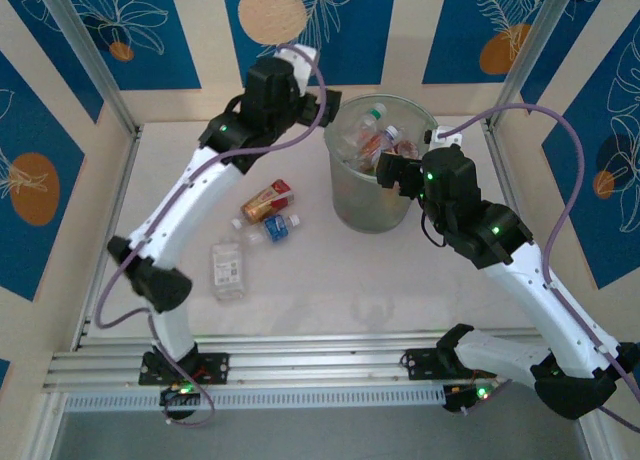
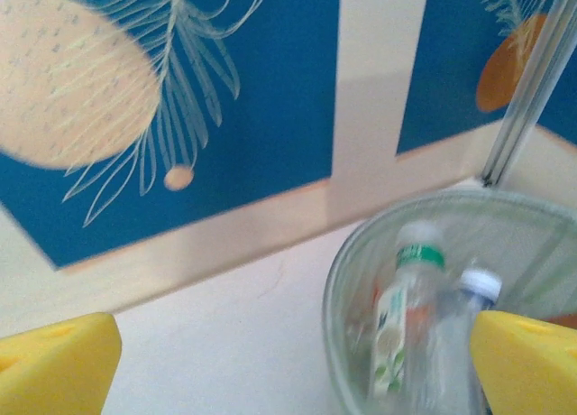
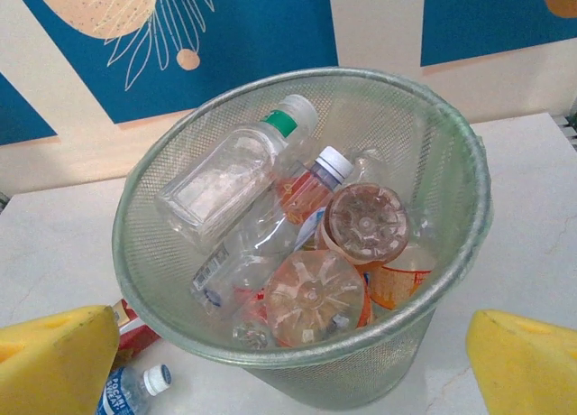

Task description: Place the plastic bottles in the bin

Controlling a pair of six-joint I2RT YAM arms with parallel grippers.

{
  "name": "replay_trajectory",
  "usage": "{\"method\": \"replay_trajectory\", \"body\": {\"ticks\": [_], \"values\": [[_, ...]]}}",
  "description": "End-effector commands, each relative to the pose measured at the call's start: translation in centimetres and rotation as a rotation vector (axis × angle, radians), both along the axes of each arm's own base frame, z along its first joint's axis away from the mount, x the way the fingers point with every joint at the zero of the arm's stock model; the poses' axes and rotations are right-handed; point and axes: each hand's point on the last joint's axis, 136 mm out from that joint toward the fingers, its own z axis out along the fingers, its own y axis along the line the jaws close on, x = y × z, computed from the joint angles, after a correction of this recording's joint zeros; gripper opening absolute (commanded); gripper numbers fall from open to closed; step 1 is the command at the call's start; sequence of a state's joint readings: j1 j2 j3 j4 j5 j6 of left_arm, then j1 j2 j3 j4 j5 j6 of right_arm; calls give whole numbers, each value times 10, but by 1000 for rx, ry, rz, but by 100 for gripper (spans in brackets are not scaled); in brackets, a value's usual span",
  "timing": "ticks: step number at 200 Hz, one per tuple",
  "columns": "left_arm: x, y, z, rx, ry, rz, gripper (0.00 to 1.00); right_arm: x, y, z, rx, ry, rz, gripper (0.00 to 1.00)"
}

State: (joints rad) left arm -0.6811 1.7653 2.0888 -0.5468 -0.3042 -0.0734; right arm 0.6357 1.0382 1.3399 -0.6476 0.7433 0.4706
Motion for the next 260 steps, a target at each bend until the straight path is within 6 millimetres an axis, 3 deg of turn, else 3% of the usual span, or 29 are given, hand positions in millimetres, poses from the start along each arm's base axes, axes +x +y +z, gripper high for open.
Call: {"method": "replay_trajectory", "body": {"ticks": [1, 49, 100, 122, 138, 187, 226, 260], "values": [[-11, 33, -25, 46, 35, 102, 100, -1, 3, 10, 2, -15, 16, 99], [-57, 109, -106, 134, 242, 278, 99, 1, 5, 4, 4, -4, 13, 99], [-114, 156, -186, 223, 491, 386, 100, 3, 3, -2, 0, 3, -6, 99], [-131, 167, -213, 243, 553, 407, 100, 4, 4, -4, 2, 1, -6, 99], [-137, 166, -225, 259, 577, 373, 99, 6, 5, -7, 2, 4, -5, 99], [-135, 135, -258, 350, 636, 156, 93, 7, 4, -10, 4, 15, -17, 99], [-122, 129, -293, 475, 700, 133, 83, 4, 1, -6, 4, 8, -27, 99], [-104, 120, -312, 505, 706, 118, 83, 3, -2, -5, 0, 7, -33, 99]]}}
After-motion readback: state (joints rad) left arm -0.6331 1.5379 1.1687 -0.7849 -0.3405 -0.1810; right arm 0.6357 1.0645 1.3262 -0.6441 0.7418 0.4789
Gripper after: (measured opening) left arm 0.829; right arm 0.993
